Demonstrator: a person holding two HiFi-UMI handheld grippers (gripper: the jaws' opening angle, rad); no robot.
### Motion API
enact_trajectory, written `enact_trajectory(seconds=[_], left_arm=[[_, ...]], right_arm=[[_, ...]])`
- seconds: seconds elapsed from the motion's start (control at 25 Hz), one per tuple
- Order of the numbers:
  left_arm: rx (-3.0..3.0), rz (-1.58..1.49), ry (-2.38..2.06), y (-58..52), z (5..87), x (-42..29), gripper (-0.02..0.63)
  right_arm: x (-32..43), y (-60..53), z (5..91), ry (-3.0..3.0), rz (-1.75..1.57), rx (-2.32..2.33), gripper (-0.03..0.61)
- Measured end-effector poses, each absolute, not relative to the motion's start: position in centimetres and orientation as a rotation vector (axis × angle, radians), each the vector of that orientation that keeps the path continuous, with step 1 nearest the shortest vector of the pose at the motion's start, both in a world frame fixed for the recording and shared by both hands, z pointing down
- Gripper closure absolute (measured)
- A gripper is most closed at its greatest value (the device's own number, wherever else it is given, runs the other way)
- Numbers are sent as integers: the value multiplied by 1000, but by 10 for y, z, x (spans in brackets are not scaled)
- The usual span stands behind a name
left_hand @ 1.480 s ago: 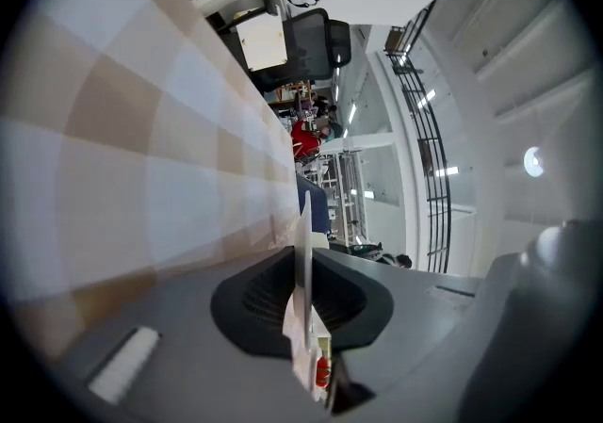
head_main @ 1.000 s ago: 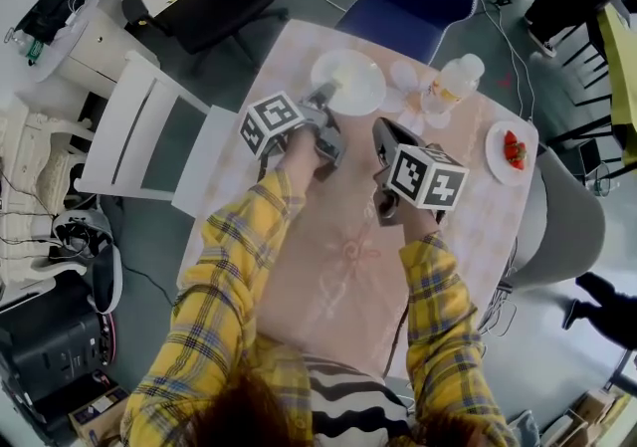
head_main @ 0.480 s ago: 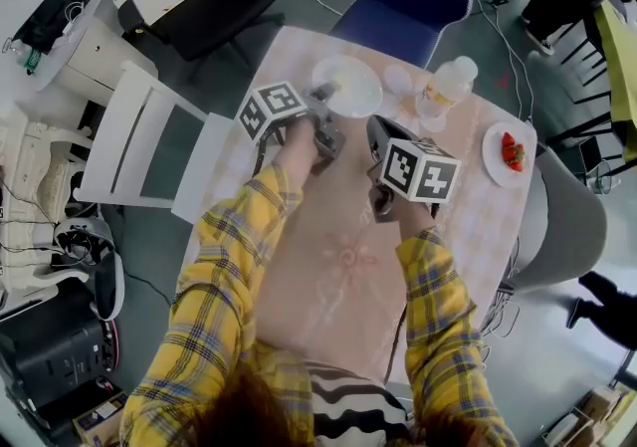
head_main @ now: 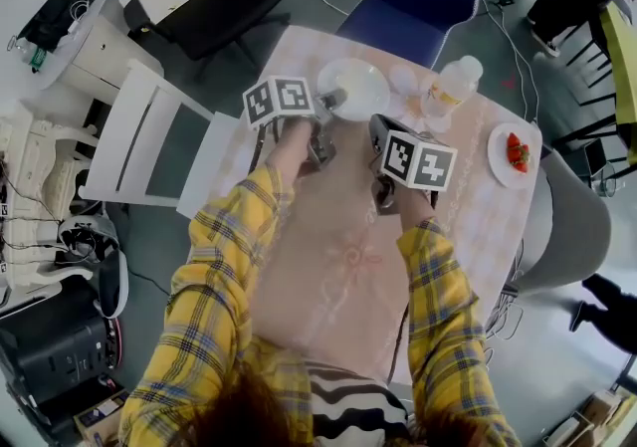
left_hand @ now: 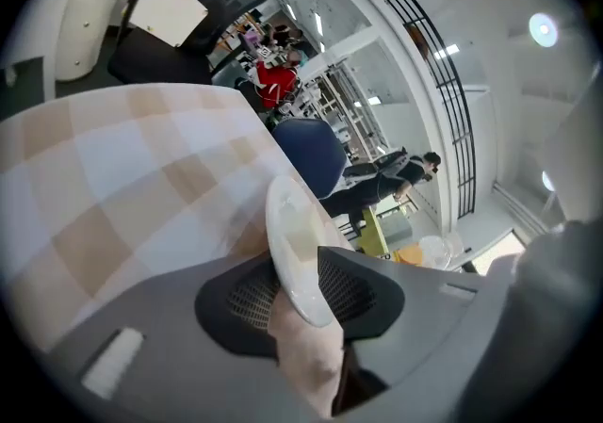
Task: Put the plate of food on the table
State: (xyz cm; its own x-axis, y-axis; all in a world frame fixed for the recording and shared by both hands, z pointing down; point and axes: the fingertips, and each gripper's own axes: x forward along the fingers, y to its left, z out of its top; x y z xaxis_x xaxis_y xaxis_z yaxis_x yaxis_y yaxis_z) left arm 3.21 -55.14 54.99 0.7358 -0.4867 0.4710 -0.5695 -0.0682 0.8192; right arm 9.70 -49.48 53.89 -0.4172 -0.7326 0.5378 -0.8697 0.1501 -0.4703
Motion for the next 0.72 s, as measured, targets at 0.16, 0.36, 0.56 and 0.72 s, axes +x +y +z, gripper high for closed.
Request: enact_trajectory(seconds=[0.16,0.36,0.56,0.72], left_arm=[[1824,246,-796,-542,552,34,491],[1953,456,-810,-533,557,26,472],[2009,542,-867,-527,559,11,466],[2070,627,-974,-525,562,1,457]], right_arm=[[94,-505,542,-2215,1107,1570,581],[91,-511,543,-2192,1092,1561,581],[90,-510,546,-2170,1079,1557,581],[89,-509,551,-2149,1083,1551,581]])
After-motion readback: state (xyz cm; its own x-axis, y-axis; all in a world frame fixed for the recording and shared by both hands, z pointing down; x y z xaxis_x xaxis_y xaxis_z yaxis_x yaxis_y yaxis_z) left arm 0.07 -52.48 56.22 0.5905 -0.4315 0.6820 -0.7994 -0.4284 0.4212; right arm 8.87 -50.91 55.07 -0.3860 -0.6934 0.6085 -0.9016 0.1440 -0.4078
